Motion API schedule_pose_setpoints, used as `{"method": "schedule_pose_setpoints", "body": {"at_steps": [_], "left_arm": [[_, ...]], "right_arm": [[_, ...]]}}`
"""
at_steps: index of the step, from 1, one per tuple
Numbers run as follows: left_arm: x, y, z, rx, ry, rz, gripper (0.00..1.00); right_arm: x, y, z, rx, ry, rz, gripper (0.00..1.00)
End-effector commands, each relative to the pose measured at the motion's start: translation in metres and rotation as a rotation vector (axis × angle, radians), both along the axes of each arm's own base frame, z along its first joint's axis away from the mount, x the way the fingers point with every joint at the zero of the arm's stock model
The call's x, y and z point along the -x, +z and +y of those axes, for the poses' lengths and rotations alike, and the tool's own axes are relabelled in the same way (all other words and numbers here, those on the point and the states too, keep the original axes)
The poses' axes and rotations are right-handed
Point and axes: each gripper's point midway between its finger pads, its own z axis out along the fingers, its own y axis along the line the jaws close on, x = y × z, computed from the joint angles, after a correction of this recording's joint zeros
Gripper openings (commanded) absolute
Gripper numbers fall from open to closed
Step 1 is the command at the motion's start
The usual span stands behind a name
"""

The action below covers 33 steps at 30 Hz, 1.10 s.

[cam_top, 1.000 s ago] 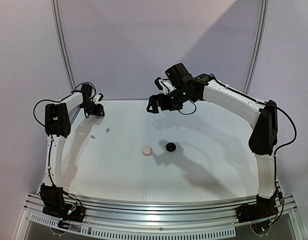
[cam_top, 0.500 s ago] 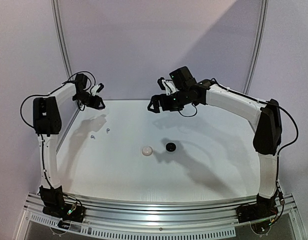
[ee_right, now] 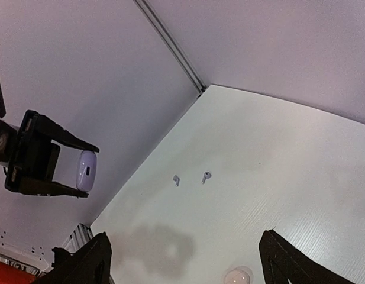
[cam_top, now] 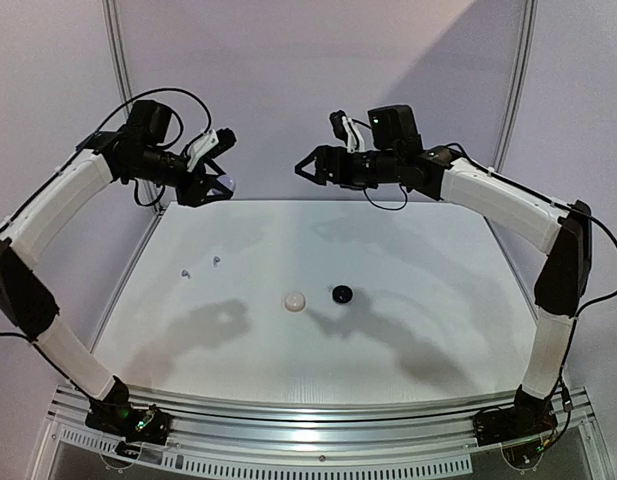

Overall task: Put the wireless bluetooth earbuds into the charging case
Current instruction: Pass from the left arm to the right

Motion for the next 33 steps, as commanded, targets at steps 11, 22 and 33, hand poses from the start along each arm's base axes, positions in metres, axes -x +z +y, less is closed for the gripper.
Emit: {"method": "schedule_pose_setpoints", "body": {"at_steps": [11,22,33], "left_arm": [[0.097,0.040,-0.024,-0.011,0.026,-0.589,0.27],[0.117,0.041,-0.033,0.012,-0.021,-0.605,0.27],[0.131,0.040,-0.033,0.025,-0.066,-0.624,0.27]], "right_arm": [[0.135,0.048,0.088,-0.069,0.406,-0.163,0.86],[0.143,0.034,0.116,-0.084,0.414,-0.135,0.74],[0.136,0.033,0.135,-0.123,0.429,-0.131,0.41]]}}
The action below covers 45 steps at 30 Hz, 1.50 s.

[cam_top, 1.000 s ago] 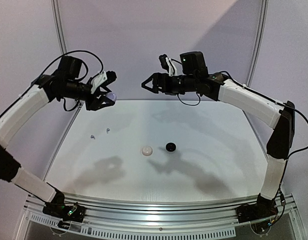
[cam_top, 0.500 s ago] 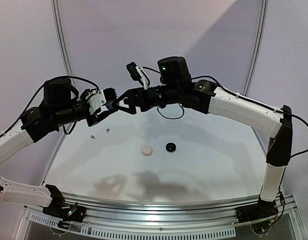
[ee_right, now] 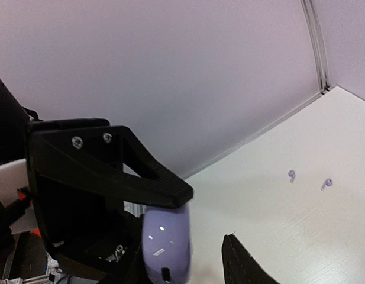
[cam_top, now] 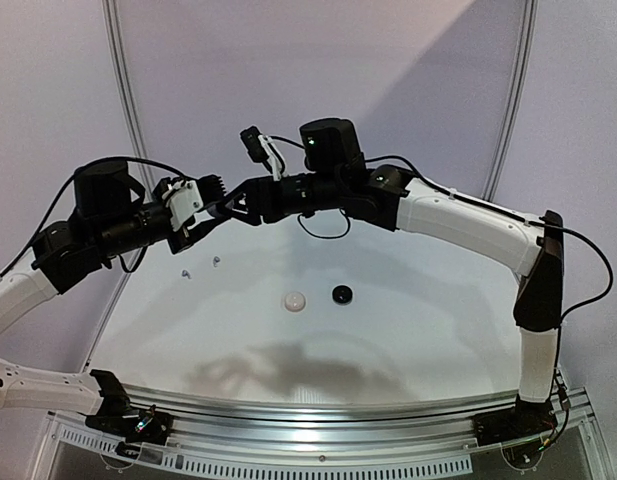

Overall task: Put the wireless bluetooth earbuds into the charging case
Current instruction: Pass from the left arm to the right, then pass from the right arm to the left

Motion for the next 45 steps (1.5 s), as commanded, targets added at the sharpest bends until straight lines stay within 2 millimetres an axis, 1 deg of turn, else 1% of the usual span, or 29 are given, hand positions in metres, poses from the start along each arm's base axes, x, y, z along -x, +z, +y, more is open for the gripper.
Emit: {"method": "schedule_pose_setpoints", "body": {"at_steps": [1,6,7,8,9,10,11,12,14,17,19,21,23,25,26,27,28,30,33,36,38,40,43,45], "left_arm": [[0.009,-0.003,-0.006,-0.003,-0.041,-0.010,0.27],[0.012,-0.006,-0.005,-0.004,-0.046,-0.009,0.27],[0.012,-0.005,-0.005,-0.003,-0.046,-0.009,0.28],[0.012,-0.005,-0.004,0.000,-0.045,-0.008,0.37],[0.012,-0.006,-0.005,-0.002,-0.047,-0.004,0.54],[0.013,-0.009,-0.005,-0.006,-0.053,0.003,0.83],[0.015,-0.015,-0.006,-0.014,-0.064,0.020,0.97],[0.016,-0.019,-0.006,-0.012,-0.067,0.040,0.99],[0.017,-0.021,-0.004,0.047,-0.046,0.101,0.99],[0.027,-0.014,-0.003,0.198,-0.084,0.249,0.99],[0.036,0.000,-0.002,0.349,-0.141,0.376,0.99],[0.042,0.018,0.002,0.500,-0.210,0.479,0.99],[0.050,0.035,0.006,0.646,-0.290,0.575,0.99],[0.065,0.045,0.007,0.727,-0.418,0.611,0.99],[0.071,0.052,0.008,0.761,-0.464,0.601,0.98],[0.073,0.053,0.009,0.796,-0.486,0.612,0.97],[0.076,0.060,0.010,0.826,-0.522,0.591,0.96],[0.077,0.060,0.010,0.846,-0.544,0.593,0.93],[0.074,0.062,0.010,0.862,-0.542,0.589,0.86],[0.073,0.064,0.010,0.871,-0.550,0.585,0.75],[0.069,0.064,0.009,0.880,-0.539,0.585,0.74],[0.068,0.065,0.008,0.888,-0.542,0.584,0.73],[0.073,0.068,0.005,0.881,-0.574,0.564,0.73],[0.073,0.071,0.004,0.883,-0.580,0.550,0.73]], "right_arm": [[0.002,0.009,0.007,-0.040,0.028,-0.017,0.36],[0.012,0.011,0.009,-0.055,0.092,-0.025,0.09],[0.014,0.011,0.009,-0.055,0.101,-0.026,0.02],[0.015,0.012,0.008,-0.055,0.106,-0.029,0.00],[0.015,0.012,0.007,-0.054,0.108,-0.036,0.00],[0.015,0.011,0.006,-0.050,0.104,-0.042,0.00],[0.016,0.015,0.003,-0.055,0.099,-0.059,0.00],[0.015,0.015,0.001,-0.056,0.092,-0.076,0.00],[0.011,0.020,-0.007,-0.078,0.069,-0.104,0.00],[0.011,0.048,-0.024,-0.166,0.033,-0.177,0.00],[0.018,0.064,-0.035,-0.218,0.035,-0.239,0.00],[0.028,0.089,-0.048,-0.298,0.041,-0.307,0.00],[0.035,0.105,-0.058,-0.358,0.027,-0.352,0.00],[0.044,0.118,-0.067,-0.400,0.013,-0.395,0.00],[0.048,0.121,-0.068,-0.413,0.008,-0.427,0.00],[0.054,0.125,-0.070,-0.430,0.005,-0.453,0.00],[0.058,0.129,-0.073,-0.455,0.001,-0.476,0.00],[0.062,0.134,-0.074,-0.501,-0.004,-0.498,0.00],[0.060,0.132,-0.069,-0.531,-0.018,-0.485,0.00],[0.059,0.128,-0.062,-0.551,-0.012,-0.470,0.00],[0.057,0.125,-0.057,-0.559,-0.007,-0.462,0.00],[0.056,0.127,-0.053,-0.567,0.000,-0.458,0.00],[0.057,0.128,-0.049,-0.569,0.020,-0.464,0.00],[0.059,0.125,-0.044,-0.562,0.042,-0.463,0.00]]}}
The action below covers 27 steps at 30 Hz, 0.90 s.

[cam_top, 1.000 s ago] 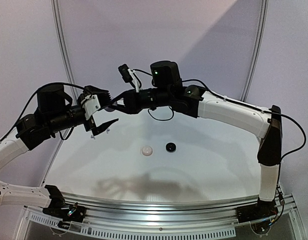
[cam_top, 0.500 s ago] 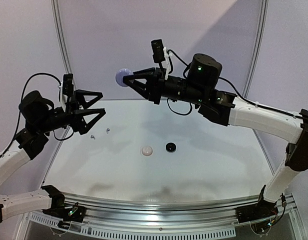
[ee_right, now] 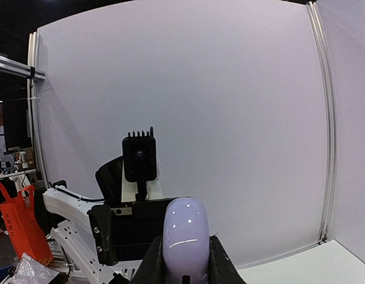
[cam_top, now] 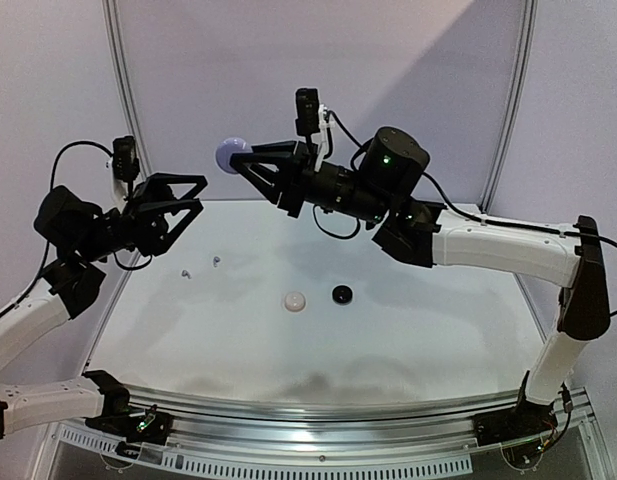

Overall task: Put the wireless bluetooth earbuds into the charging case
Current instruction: Pass from the right arm to the left

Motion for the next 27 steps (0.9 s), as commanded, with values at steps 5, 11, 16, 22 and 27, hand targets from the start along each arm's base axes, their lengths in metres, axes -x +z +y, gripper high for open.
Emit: {"method": "schedule_pose_setpoints", "body": {"at_steps": [5,11,16,22,27], "left_arm": [[-0.019,0.015,0.001,0.080,0.072,0.044,0.68],[-0.021,0.023,-0.004,0.087,0.047,0.034,0.60],[-0.010,0.033,-0.009,0.080,0.004,-0.024,0.57],[-0.006,0.031,-0.017,0.066,-0.034,-0.025,0.54],[-0.005,0.031,-0.020,0.063,-0.039,-0.026,0.37]], "right_arm": [[0.010,0.013,0.012,-0.038,0.090,-0.028,0.00],[0.012,0.010,0.017,-0.029,0.124,-0.023,0.00],[0.012,0.005,0.021,-0.007,0.135,-0.015,0.00],[0.014,0.005,0.021,-0.007,0.140,-0.015,0.00],[0.014,0.004,0.023,0.002,0.148,-0.016,0.00]]}}
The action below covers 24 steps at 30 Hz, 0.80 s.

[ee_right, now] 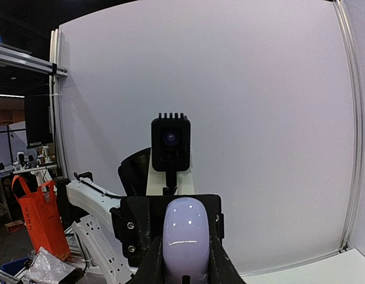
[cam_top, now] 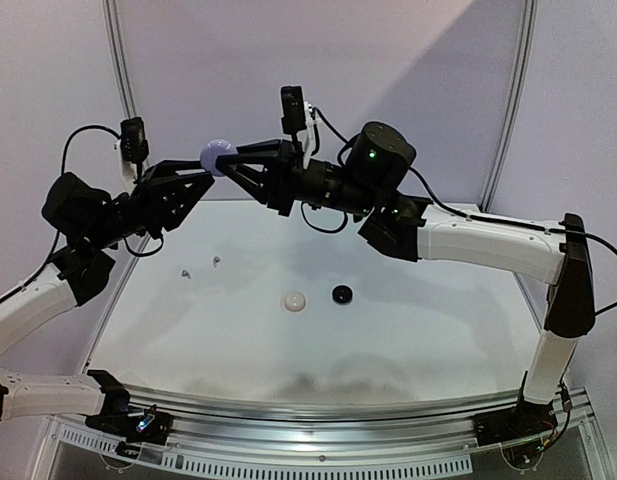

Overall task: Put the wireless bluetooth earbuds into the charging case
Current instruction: Pass from the right arm to the left

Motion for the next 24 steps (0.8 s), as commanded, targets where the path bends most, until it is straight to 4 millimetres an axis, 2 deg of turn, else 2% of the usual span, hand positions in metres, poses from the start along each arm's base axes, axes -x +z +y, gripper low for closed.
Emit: {"method": "schedule_pose_setpoints", "body": {"at_steps": [1,7,14,15,19,20,22,24], "left_arm": [[0.005,0.008,-0.005,0.001,-0.021,-0.036,0.36],[0.006,0.009,-0.006,-0.002,-0.026,-0.044,0.27],[0.007,0.008,-0.006,-0.007,-0.027,-0.051,0.00],[0.008,0.008,-0.006,-0.009,-0.028,-0.055,0.00],[0.013,0.002,-0.006,-0.042,-0.028,-0.081,0.00],[0.013,-0.001,-0.006,-0.062,-0.024,-0.096,0.00],[0.013,-0.015,-0.007,-0.132,-0.001,-0.135,0.00],[0.009,-0.036,-0.008,-0.245,0.039,-0.186,0.00]], "right_arm": [[0.004,0.002,0.004,0.004,0.031,0.001,0.00],[0.006,-0.002,0.007,0.028,0.048,0.000,0.00],[0.006,-0.005,0.008,0.043,0.049,0.003,0.00],[0.005,-0.006,0.008,0.047,0.043,0.001,0.08],[0.006,-0.016,0.007,0.101,0.030,-0.002,0.53],[0.006,-0.020,0.005,0.124,0.023,-0.008,0.60],[0.004,-0.024,-0.001,0.169,-0.006,-0.029,0.66],[0.003,-0.028,-0.010,0.223,-0.030,-0.042,0.69]]}}
